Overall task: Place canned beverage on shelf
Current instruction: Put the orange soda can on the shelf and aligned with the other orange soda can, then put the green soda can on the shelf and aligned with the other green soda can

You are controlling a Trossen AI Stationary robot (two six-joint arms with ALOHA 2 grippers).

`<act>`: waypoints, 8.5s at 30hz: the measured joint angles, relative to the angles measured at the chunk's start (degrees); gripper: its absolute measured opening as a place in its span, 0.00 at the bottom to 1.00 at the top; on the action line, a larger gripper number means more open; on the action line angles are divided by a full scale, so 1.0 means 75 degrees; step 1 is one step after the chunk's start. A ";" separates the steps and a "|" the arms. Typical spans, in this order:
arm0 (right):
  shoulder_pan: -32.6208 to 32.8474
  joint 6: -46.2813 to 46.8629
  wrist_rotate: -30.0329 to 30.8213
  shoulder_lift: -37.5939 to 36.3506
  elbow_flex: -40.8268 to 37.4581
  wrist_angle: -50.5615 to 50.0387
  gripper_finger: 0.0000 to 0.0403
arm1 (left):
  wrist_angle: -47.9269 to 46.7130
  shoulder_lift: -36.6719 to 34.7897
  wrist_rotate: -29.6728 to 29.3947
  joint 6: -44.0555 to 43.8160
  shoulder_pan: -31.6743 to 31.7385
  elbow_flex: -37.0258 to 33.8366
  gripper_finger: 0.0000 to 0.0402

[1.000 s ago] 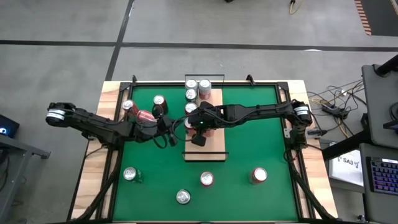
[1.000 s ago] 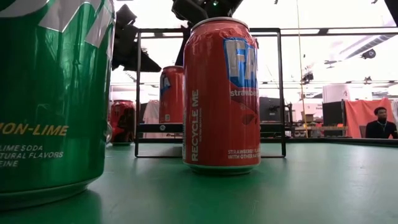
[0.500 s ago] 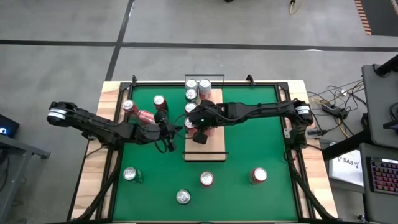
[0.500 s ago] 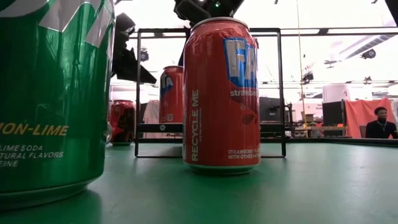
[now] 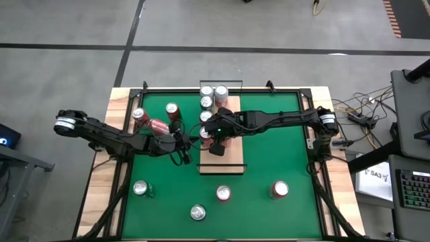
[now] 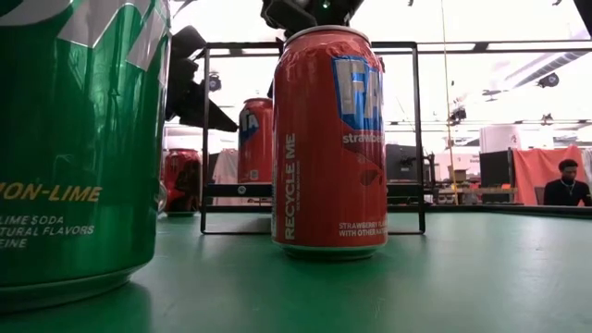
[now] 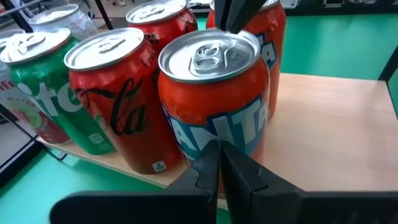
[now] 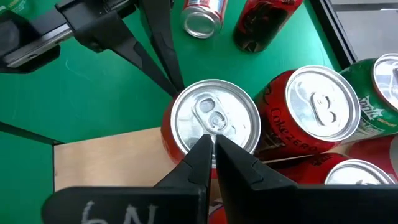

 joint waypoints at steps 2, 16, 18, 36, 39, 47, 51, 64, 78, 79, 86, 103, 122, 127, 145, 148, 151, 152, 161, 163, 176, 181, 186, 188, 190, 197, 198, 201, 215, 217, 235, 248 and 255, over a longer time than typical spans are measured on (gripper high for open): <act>0.0000 0.0056 -0.0002 0.0032 0.0000 0.0022 0.03 | 0.0086 0.0009 -0.0030 0.0009 0.0008 0.0000 0.00; 0.0020 0.0358 -0.0044 0.0180 0.0000 0.0205 0.03 | 0.0168 0.0006 -0.0685 0.0009 0.0134 0.0000 0.00; 0.0020 0.0373 -0.0041 0.0196 0.0000 0.0233 0.03 | 0.0119 -0.0013 -0.0682 0.0012 0.0130 0.0000 0.00; -0.0075 -0.0212 0.0197 0.0129 0.0592 -0.0434 0.03 | -0.0324 -0.0262 0.0921 -0.0021 -0.0131 -0.0006 0.00; -0.0147 -0.0414 0.0202 0.0155 0.0586 -0.0403 0.03 | -0.0183 -0.0146 0.0792 -0.0020 -0.0125 -0.0006 0.00; -0.0304 -0.0658 0.0436 0.0275 0.0568 -0.0325 0.03 | 0.0010 -0.0023 0.0526 -0.0020 -0.0125 -0.0006 0.00; -0.0350 -0.0679 0.0595 0.0275 0.0568 -0.0339 0.03 | 0.0114 -0.0023 0.0454 0.0003 -0.0118 -0.0006 0.00; -0.0350 -0.0685 0.0597 0.0275 0.0516 -0.0352 0.03 | 0.0109 -0.0023 0.0329 0.0006 -0.0117 -0.0006 0.00; -0.0347 -0.0536 0.0549 0.0275 0.0239 -0.0326 0.03 | 0.0106 -0.0023 0.0315 0.0009 -0.0041 -0.0006 0.00; -0.0328 -0.0533 0.0549 0.0275 0.0239 -0.0329 0.03 | 0.0104 -0.0023 0.0315 0.0009 -0.0025 -0.0004 0.00; -0.0237 -0.0510 0.0568 0.0218 0.0237 -0.0379 0.03 | 0.0071 -0.0023 0.0326 0.0105 0.0058 -0.0006 0.00; -0.0102 -0.0309 0.0548 0.0167 0.0237 -0.0587 0.03 | 0.0054 -0.0020 -0.0061 0.0344 0.0064 -0.0006 0.00; -0.0061 -0.0436 0.0779 0.0158 0.1116 -0.1242 0.03 | 0.0106 -0.1028 -0.0067 0.1618 -0.0152 -0.0006 0.00; -0.0006 -0.0452 0.0735 0.0158 0.1447 -0.1401 0.03 | 0.0089 -0.2103 -0.0064 0.3212 -0.0090 -0.0006 0.00; 0.0296 0.0025 -0.1580 0.0416 0.1561 -0.1295 0.03 | -0.1013 -0.4137 0.2206 0.4109 0.0807 -0.0018 0.00; 0.0323 0.0149 -0.1641 0.0552 0.1529 -0.1293 0.03 | -0.1060 -0.4158 0.2206 0.4086 0.0807 -0.0031 0.00; 0.0301 0.0203 -0.1610 0.0690 0.1518 -0.1228 0.03 | -0.1234 -0.4161 0.2206 0.4078 0.0813 -0.0037 0.00; 0.0297 0.0247 -0.1585 0.0751 0.1518 -0.1229 0.03 | -0.1273 -0.4161 0.2206 0.4073 0.0813 -0.0038 0.00; 0.0219 0.0174 -0.1609 0.1113 0.1510 -0.1175 0.03 | -0.1300 -0.4182 0.2204 0.4072 0.0813 -0.0041 0.00; 0.0171 0.0143 -0.1602 0.1151 0.1510 -0.1180 0.03 | -0.1291 -0.4182 0.2203 0.4061 0.0813 -0.0034 0.00; -0.0169 0.0041 -0.1530 0.1152 0.1510 -0.1135 0.03 | -0.1250 -0.4173 0.2200 0.4007 0.0813 -0.0009 0.00; -0.0166 0.0012 -0.1530 0.1150 0.1510 -0.1040 0.03 | -0.1225 -0.4167 0.2197 0.4009 0.0813 -0.0008 0.00; -0.0166 0.0310 -0.1533 0.0995 0.1762 -0.1686 0.03 | -0.1228 -0.4167 0.2197 0.4007 0.0813 -0.0006 0.00; -0.0166 0.0350 -0.1588 0.0879 0.1938 -0.2147 0.03 | -0.1231 -0.4167 0.2197 0.4007 0.0813 -0.0006 0.00; -0.0166 0.0350 -0.1609 0.0778 0.2079 -0.2625 0.03 | -0.1234 -0.4167 0.2197 0.4009 0.0813 -0.0006 0.00; -0.0166 0.0634 -0.2095 0.0589 0.2297 -0.4660 0.03 | -0.1258 -0.4158 0.2191 0.4009 0.0813 -0.0006 0.00; -0.0166 0.0661 -0.2217 0.0587 0.2273 -0.4895 0.03 | -0.1258 -0.4158 0.2191 0.4007 0.0813 -0.0006 0.00; -0.0166 0.0668 -0.2402 0.0607 0.2101 -0.5254 0.03 | -0.1252 -0.4152 0.2191 0.4007 0.0813 -0.0006 0.00; -0.0511 0.0529 -0.1862 0.0619 0.1521 -0.5090 0.03 | -0.1246 -0.4138 0.2183 0.4007 0.0813 -0.0006 0.00; -0.0536 0.0484 -0.1839 0.0619 0.1521 -0.5053 0.03 | -0.1246 -0.4138 0.2177 0.4007 0.0813 -0.0006 0.00; -0.0530 0.0891 -0.1831 0.0585 0.1518 -0.4816 0.03 | -0.1234 -0.4138 0.2177 0.4007 0.0811 -0.0006 0.00; -0.0361 0.1166 -0.2408 0.0157 0.1518 -0.4835 0.03 | -0.1005 -0.4132 0.2177 0.3998 0.0810 -0.0006 0.00; 0.0120 0.1236 -0.1613 -0.0591 0.1518 -0.4786 0.03 | -0.0753 -0.3998 0.2189 0.3688 0.0742 0.0271 0.00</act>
